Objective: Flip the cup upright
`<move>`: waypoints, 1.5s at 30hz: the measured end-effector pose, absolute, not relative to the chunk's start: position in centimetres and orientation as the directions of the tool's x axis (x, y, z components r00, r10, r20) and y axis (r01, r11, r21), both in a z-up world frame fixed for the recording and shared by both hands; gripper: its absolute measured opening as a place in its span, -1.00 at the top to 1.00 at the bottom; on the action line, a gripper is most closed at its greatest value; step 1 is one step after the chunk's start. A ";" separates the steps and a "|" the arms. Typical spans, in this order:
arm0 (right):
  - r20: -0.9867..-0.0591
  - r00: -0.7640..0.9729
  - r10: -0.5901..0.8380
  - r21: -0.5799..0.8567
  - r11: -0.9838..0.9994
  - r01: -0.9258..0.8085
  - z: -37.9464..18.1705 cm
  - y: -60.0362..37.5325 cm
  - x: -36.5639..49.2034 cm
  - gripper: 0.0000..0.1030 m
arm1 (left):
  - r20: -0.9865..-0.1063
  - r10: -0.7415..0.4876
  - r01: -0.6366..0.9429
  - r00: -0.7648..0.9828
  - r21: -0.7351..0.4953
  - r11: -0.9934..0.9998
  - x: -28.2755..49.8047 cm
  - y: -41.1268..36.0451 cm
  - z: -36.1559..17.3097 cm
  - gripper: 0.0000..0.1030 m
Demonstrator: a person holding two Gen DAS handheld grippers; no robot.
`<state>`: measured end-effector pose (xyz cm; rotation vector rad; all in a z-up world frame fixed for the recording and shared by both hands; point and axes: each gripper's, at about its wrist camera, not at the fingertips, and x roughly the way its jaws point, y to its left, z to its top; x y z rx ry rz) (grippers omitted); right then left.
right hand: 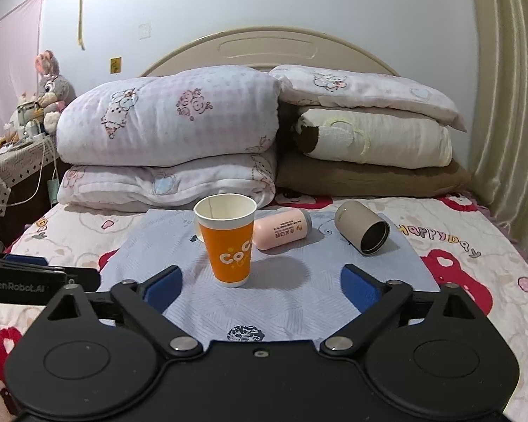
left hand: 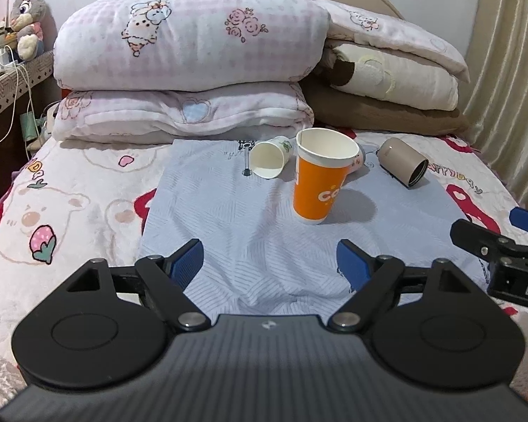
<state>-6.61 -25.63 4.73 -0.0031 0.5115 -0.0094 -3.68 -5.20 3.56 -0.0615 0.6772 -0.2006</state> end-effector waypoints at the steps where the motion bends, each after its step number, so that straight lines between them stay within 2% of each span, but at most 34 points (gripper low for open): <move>1: -0.489 0.872 -0.016 0.001 1.000 0.019 4.5 -25.7 -6.6 -1.00 | -0.616 -0.200 0.163 0.762 -0.116 0.980 -3.6 -5.2 3.5 -0.65; 6: -0.516 0.854 -0.062 0.013 0.997 0.081 3.1 -26.2 -6.2 -1.00 | -0.617 -0.166 0.138 0.770 -0.093 0.986 -3.4 -4.8 3.0 -0.83; 13: -0.524 0.843 -0.118 -0.033 0.992 0.118 2.2 -26.3 -6.4 -1.00 | -0.629 -0.150 0.140 0.762 -0.067 0.988 -3.3 -5.1 2.3 -0.84; 21: -0.517 0.851 -0.096 -0.031 0.995 0.094 2.3 -26.1 -6.6 -1.00 | -0.649 -0.087 0.115 0.755 0.000 0.993 -3.1 -5.7 1.5 -0.89; 30: -0.513 0.854 -0.093 -0.062 0.996 0.071 1.9 -25.2 -6.7 -1.00 | -0.670 -0.091 0.126 0.737 0.004 0.992 -3.0 -6.1 1.0 -0.97; 45: -0.528 0.845 -0.086 -0.031 0.996 0.082 1.6 -25.7 -6.4 -1.00 | -0.703 -0.059 0.110 0.709 0.029 0.993 -2.6 -6.7 0.5 -0.97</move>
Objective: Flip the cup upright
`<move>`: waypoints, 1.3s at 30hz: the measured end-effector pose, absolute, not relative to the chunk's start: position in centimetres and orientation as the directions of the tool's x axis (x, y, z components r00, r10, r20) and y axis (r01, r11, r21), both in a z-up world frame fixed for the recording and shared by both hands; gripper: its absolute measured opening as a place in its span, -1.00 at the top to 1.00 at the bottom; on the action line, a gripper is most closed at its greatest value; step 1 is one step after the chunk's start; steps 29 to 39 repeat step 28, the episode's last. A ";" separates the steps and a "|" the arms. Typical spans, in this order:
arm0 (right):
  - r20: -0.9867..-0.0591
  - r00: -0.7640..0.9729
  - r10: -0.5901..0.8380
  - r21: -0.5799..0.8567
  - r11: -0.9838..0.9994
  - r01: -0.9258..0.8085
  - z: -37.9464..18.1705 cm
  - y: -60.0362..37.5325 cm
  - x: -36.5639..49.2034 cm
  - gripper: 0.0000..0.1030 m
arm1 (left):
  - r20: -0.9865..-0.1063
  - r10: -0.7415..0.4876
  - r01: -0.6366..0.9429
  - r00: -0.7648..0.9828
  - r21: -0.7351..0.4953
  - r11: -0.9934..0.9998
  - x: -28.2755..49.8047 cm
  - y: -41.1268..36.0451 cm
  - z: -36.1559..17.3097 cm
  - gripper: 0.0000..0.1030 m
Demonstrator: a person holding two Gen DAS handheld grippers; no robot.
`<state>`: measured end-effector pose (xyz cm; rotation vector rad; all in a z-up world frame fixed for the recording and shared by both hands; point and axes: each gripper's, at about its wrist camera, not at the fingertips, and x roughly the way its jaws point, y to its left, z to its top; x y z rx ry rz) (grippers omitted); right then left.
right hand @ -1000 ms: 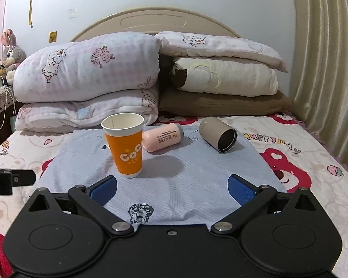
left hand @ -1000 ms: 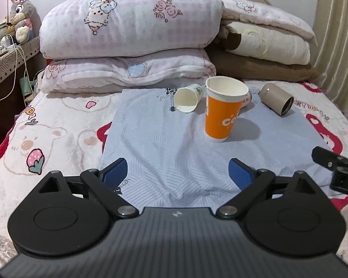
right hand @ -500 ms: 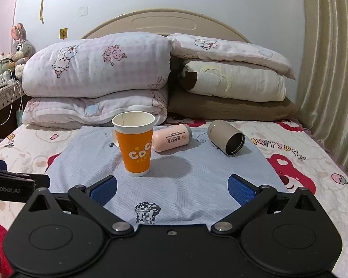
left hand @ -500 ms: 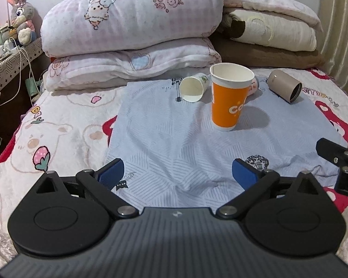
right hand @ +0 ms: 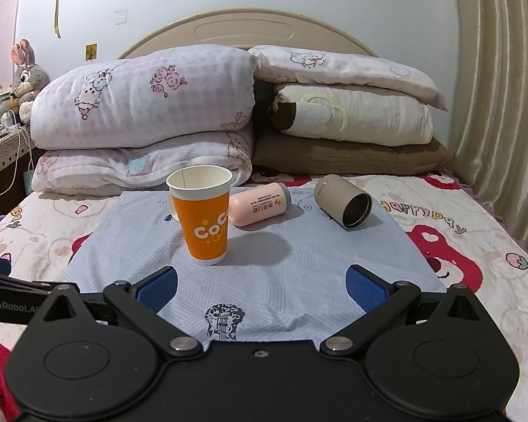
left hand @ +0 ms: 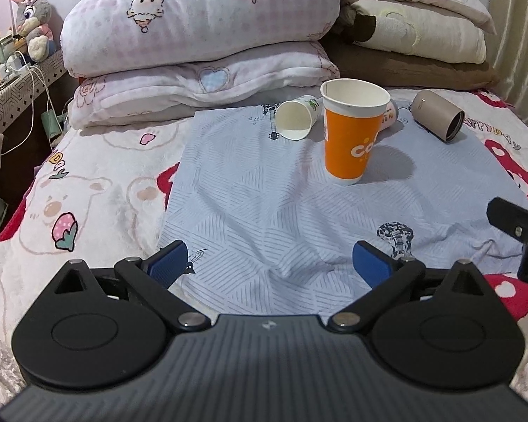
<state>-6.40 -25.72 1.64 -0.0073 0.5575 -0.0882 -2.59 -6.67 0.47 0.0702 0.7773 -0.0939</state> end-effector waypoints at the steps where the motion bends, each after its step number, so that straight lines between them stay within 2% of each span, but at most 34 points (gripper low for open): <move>1: -0.529 0.844 -0.086 -0.032 0.996 0.081 1.6 -25.7 -6.4 -1.00 | -0.704 -0.057 0.107 0.708 0.027 0.994 -2.5 -6.6 0.5 -0.97; 14: -0.533 0.842 -0.081 -0.027 0.997 0.079 1.5 -25.8 -6.4 -1.00 | -0.691 0.005 0.061 0.723 0.071 0.996 -2.6 -7.0 0.5 -0.97; 39: -0.533 0.842 -0.083 -0.034 0.996 0.077 1.5 -25.7 -6.4 -1.00 | -0.691 -0.005 0.049 0.723 0.045 0.998 -2.5 -6.7 0.7 -0.98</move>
